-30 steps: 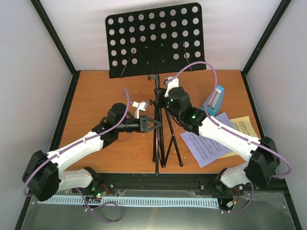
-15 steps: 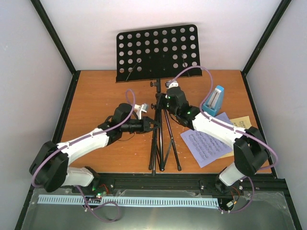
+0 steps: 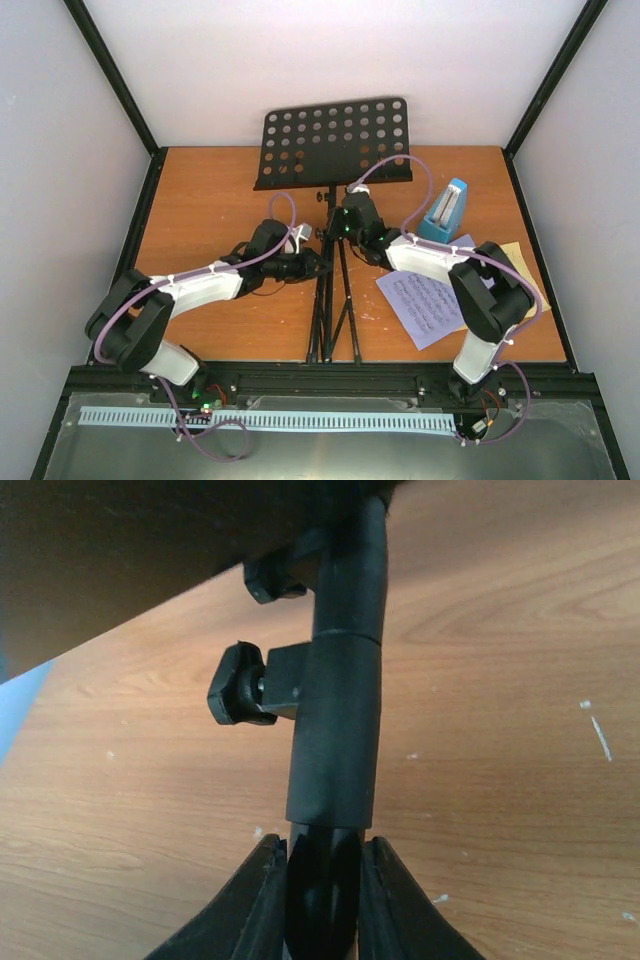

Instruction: Pack up the instrument practice props

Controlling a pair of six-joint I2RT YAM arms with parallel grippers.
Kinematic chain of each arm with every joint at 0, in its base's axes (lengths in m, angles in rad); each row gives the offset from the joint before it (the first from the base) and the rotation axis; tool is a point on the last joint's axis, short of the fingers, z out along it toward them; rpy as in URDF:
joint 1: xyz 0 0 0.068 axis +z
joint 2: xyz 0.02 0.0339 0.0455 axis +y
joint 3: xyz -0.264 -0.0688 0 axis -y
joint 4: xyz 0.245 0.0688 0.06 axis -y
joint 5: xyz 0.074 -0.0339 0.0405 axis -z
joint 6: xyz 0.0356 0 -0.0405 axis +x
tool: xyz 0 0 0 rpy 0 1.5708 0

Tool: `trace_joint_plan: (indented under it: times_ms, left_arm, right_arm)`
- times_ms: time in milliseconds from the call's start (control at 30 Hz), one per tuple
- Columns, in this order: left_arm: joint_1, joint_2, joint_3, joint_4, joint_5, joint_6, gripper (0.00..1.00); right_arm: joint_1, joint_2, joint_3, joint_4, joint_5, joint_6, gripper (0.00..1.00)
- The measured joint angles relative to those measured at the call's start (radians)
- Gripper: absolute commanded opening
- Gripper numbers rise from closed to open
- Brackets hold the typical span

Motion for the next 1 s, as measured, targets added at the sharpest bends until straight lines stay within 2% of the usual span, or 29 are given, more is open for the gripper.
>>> trace_joint_plan:
  times_ms: [267, 533, 600, 667, 733, 800, 1000]
  left_arm:
    - [0.011, 0.106, -0.017, -0.079, -0.100, 0.040, 0.00]
    - [0.019, 0.126, -0.020, -0.045, -0.112, 0.091, 0.00]
    - [0.019, 0.129, -0.020, -0.042, -0.113, 0.097, 0.03]
    - [0.019, 0.129, -0.020, -0.042, -0.113, 0.102, 0.16]
    - [0.019, 0.129, -0.020, -0.042, -0.115, 0.109, 0.34]
    - [0.019, 0.129, -0.018, -0.025, -0.128, 0.138, 0.48]
    - [0.019, 0.089, -0.005, 0.001, -0.161, 0.207, 0.79]
  right_arm:
    - [0.012, 0.115, -0.023, 0.043, 0.008, -0.089, 0.03]
    - [0.006, 0.160, -0.023, 0.079, 0.006, -0.111, 0.03]
    - [0.006, 0.161, -0.025, 0.084, -0.001, -0.116, 0.08]
    - [0.006, 0.161, -0.027, 0.095, -0.013, -0.125, 0.18]
    - [0.005, 0.156, -0.031, 0.103, -0.025, -0.129, 0.33]
    - [0.005, 0.135, -0.046, 0.110, -0.043, -0.145, 0.48]
    - [0.005, 0.006, -0.085, 0.111, -0.099, -0.170, 0.76]
